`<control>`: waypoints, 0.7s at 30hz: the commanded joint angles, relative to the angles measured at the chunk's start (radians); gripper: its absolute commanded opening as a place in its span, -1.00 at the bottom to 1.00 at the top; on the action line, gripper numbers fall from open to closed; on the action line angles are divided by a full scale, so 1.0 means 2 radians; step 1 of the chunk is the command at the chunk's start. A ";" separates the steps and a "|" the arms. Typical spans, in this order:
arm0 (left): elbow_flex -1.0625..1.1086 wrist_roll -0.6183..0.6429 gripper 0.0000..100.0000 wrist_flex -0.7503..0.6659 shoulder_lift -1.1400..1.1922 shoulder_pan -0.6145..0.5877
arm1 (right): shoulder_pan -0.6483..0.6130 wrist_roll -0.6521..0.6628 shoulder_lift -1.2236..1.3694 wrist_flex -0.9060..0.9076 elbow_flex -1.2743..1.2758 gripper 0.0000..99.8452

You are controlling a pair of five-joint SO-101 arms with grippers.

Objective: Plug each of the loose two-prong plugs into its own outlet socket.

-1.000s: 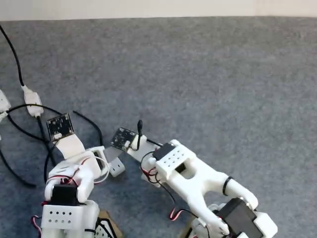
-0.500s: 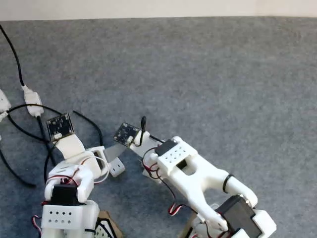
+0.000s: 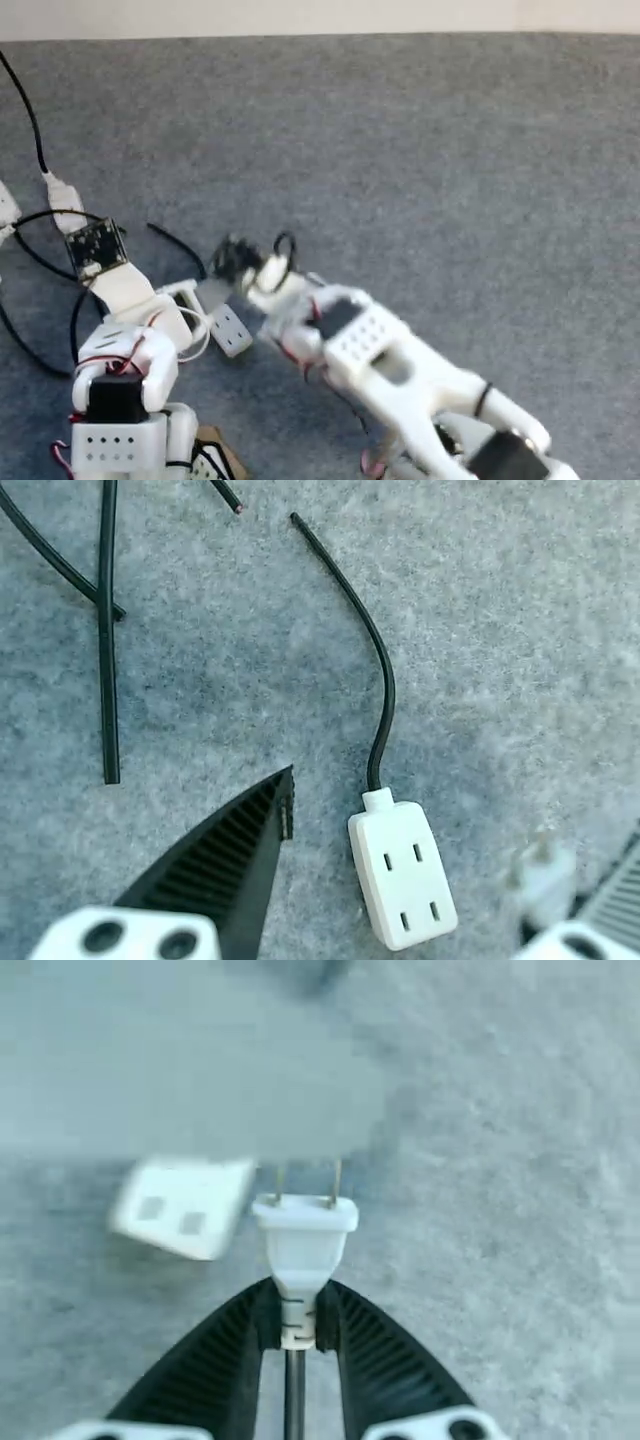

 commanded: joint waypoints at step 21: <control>0.046 -0.003 -0.05 -0.019 0.000 -0.001 | -0.024 -0.046 -0.109 0.155 -0.154 -0.99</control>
